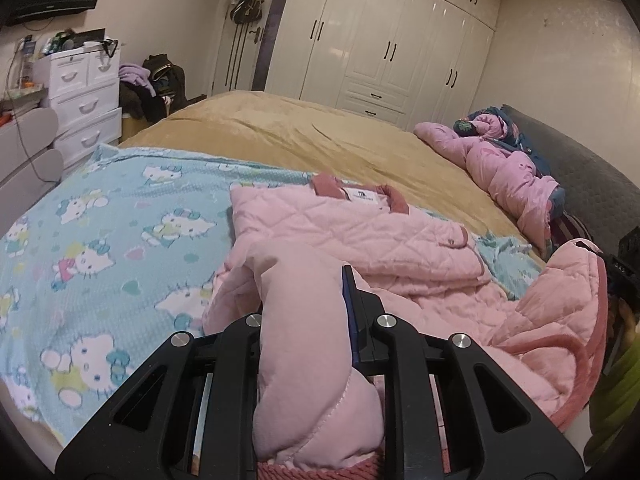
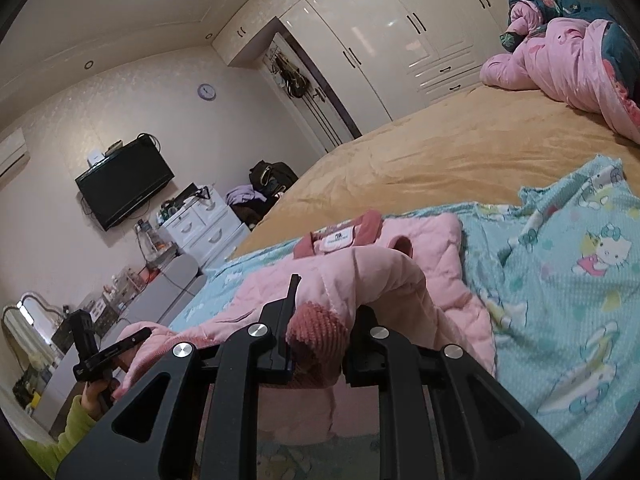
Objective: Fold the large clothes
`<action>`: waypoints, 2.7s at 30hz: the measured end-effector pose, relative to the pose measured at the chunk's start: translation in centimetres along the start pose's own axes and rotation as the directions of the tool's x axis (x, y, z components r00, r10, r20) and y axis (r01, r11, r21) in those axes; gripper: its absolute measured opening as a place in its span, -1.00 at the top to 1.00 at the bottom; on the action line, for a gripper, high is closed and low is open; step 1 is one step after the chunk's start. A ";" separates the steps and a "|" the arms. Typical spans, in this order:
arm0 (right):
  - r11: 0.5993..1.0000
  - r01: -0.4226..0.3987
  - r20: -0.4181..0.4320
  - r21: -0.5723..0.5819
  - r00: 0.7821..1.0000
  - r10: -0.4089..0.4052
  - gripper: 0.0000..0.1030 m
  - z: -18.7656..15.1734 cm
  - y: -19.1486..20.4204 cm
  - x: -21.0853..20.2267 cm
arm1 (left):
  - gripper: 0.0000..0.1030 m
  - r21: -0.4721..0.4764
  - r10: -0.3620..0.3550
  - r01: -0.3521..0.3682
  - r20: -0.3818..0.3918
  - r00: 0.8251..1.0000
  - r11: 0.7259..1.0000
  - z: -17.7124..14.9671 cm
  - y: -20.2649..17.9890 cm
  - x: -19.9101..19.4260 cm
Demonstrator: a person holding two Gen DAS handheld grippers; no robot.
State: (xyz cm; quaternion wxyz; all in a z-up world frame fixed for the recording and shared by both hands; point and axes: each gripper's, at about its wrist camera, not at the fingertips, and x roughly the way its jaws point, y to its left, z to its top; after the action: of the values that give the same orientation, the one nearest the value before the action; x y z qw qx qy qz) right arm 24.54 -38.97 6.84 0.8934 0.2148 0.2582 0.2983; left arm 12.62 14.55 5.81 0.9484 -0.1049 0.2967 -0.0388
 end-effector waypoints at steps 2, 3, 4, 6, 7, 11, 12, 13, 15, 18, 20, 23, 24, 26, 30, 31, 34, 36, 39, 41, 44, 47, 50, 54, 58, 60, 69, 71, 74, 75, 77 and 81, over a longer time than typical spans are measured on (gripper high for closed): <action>1.000 0.003 0.008 0.005 1.000 -0.003 0.70 0.7 -0.4 0.6 | 0.77 -0.002 -0.001 0.001 0.002 1.000 1.000 0.9 0.1 0.7; 1.000 0.007 0.012 0.008 1.000 -0.007 0.70 1.1 -0.6 1.0 | 0.76 -0.004 -0.005 0.005 0.003 1.000 1.000 1.4 0.1 1.0; 1.000 0.013 0.013 0.010 1.000 -0.013 0.70 1.5 -0.8 1.3 | 0.76 -0.005 -0.005 0.005 0.003 1.000 1.000 1.9 0.2 1.5; 1.000 0.016 0.018 0.020 1.000 -0.016 0.70 2.3 -1.2 2.1 | 0.76 -0.007 -0.003 0.003 0.003 1.000 1.000 2.7 0.4 2.2; 1.000 0.018 0.020 0.024 1.000 -0.018 0.71 2.7 -1.4 2.4 | 0.76 -0.009 -0.002 0.002 0.002 1.000 1.000 3.0 0.5 2.5; 0.998 0.032 0.030 0.044 0.999 -0.034 0.70 4.5 -2.2 3.9 | 0.76 -0.021 0.006 -0.006 -0.003 1.000 1.000 4.5 0.9 3.8; 0.998 0.037 0.031 0.047 0.999 -0.038 0.70 4.8 -2.3 4.2 | 0.76 -0.026 0.009 -0.009 -0.005 1.000 1.000 4.8 1.0 4.2; 0.998 0.044 0.032 0.052 0.998 -0.046 0.70 5.3 -2.5 4.7 | 0.76 -0.031 0.012 -0.012 -0.006 1.000 0.999 5.1 1.2 4.5; 0.996 0.062 0.034 0.057 0.997 -0.064 0.71 6.2 -3.0 5.6 | 0.76 -0.044 0.015 -0.015 -0.010 1.000 0.999 5.8 1.5 5.3; 0.994 0.075 0.035 0.081 0.996 -0.078 0.71 7.2 -3.9 6.9 | 0.76 -0.057 0.024 -0.025 -0.016 1.000 0.998 6.6 1.9 6.3; 0.992 0.090 0.032 0.092 0.995 -0.093 0.70 7.6 -4.5 7.7 | 0.76 -0.061 0.032 -0.033 -0.024 0.999 0.998 7.1 2.1 7.0; 0.987 0.102 0.026 0.126 0.994 -0.106 0.70 8.0 -5.6 8.9 | 0.75 -0.058 0.044 -0.047 -0.040 0.998 0.997 7.8 2.3 8.2; 0.984 0.103 0.022 0.144 0.994 -0.107 0.70 8.1 -6.1 9.3 | 0.75 -0.057 0.046 -0.049 -0.045 0.998 0.997 8.0 2.3 8.5; 0.981 0.106 0.018 0.163 0.994 -0.111 0.70 8.2 -6.8 9.8 | 0.75 -0.054 0.052 -0.056 -0.058 0.997 0.997 8.2 2.5 9.2; 0.973 0.126 0.007 0.193 0.991 -0.130 0.70 8.3 -7.7 11.2 | 0.74 -0.050 0.065 -0.069 -0.077 0.995 0.996 8.5 2.6 10.2; 0.972 0.128 0.007 0.197 0.991 -0.132 0.70 8.3 -7.8 11.4 | 0.74 -0.049 0.066 -0.070 -0.081 0.995 0.996 8.5 2.7 10.3; 0.970 0.134 0.000 0.205 0.991 -0.137 0.70 8.3 -8.1 12.0 | 0.74 -0.045 0.074 -0.079 -0.097 0.993 0.996 8.5 2.9 11.1; 0.969 0.138 -0.005 0.205 0.990 -0.140 0.70 8.2 -8.2 12.4 | 0.74 -0.048 0.078 -0.084 -0.104 0.992 0.995 8.4 3.0 11.5; 0.966 0.154 -0.014 0.206 0.988 -0.154 0.70 8.0 -8.4 12.9 | 0.74 -0.050 0.090 -0.097 -0.128 0.988 0.994 8.2 3.3 12.4; 0.965 0.175 -0.027 0.195 0.985 -0.173 0.70 7.8 -8.3 13.3 | 0.74 -0.058 0.095 -0.104 -0.144 0.985 0.993 8.1 3.5 12.9; 0.960 0.208 -0.048 0.188 0.978 -0.203 0.70 7.6 -8.6 14.3 | 0.73 -0.079 0.093 -0.108 -0.168 0.981 0.991 7.9 4.0 13.8; 0.956 0.234 -0.059 0.179 0.972 -0.227 0.70 7.5 -8.7 15.1 | 0.73 -0.082 0.094 -0.111 -0.192 0.977 0.990 7.9 4.3 14.6; 0.951 0.260 -0.080 0.169 0.965 -0.250 0.70 7.4 -8.9 16.0 | 0.73 -0.080 0.096 -0.115 -0.209 0.973 0.990 7.9 4.4 15.1; 0.940 0.281 -0.103 0.193 0.959 -0.265 0.70 7.3 -9.5 16.9 | 0.73 -0.074 0.104 -0.123 -0.217 0.971 0.990 8.0 4.3 15.6; 0.933 0.299 -0.124 0.202 0.952 -0.278 0.70 7.3 -10.0 18.0 | 0.73 -0.079 0.108 -0.130 -0.236 0.966 0.988 8.0 4.7 16.8; 0.927 0.312 -0.138 0.208 0.948 -0.288 0.70 7.2 -10.2 18.6 | 0.73 -0.085 0.110 -0.134 -0.245 0.963 0.987 8.0 4.8 17.3; 0.906 0.292 -0.189 0.307 0.951 -0.242 0.59 7.4 -11.8 20.3 | 0.73 -0.047 0.135 -0.152 -0.255 0.957 0.987 7.8 4.5 18.0; 0.906 0.244 -0.175 0.347 0.966 -0.193 0.40 7.5 -12.0 20.0 | 0.73 -0.049 0.132 -0.149 -0.252 0.959 0.988 7.8 4.6 17.8; 0.893 0.101 -0.114 0.438 0.992 -0.056 -0.77 7.6 -12.7 19.2 | 0.72 -0.045 0.131 -0.146 -0.249 0.960 0.988 7.7 4.5 17.8; 0.888 0.068 -0.088 0.455 0.996 -0.031 -0.83 7.5 -12.6 18.9 | 0.72 -0.040 0.135 -0.149 -0.248 0.959 0.988 7.7 4.4 17.9; 0.901 0.077 -0.075 0.426 0.996 -0.050 -0.83 7.5 -11.9 18.4 | 0.72 -0.029 0.140 -0.151 -0.246 0.959 0.988 7.7 4.1 17.9; 0.941 0.075 -0.088 0.331 0.995 -0.048 -0.83 6.5 -9.1 17.8 | 0.72 -0.031 0.137 -0.148 -0.246 0.960 0.988 7.7 4.1 17.9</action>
State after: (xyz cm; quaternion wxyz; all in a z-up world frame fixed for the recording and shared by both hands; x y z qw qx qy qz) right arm 44.46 -35.63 1.01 0.8421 0.3432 0.3465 0.2302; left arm 31.76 17.53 1.19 0.9024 -0.1008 0.4181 0.0243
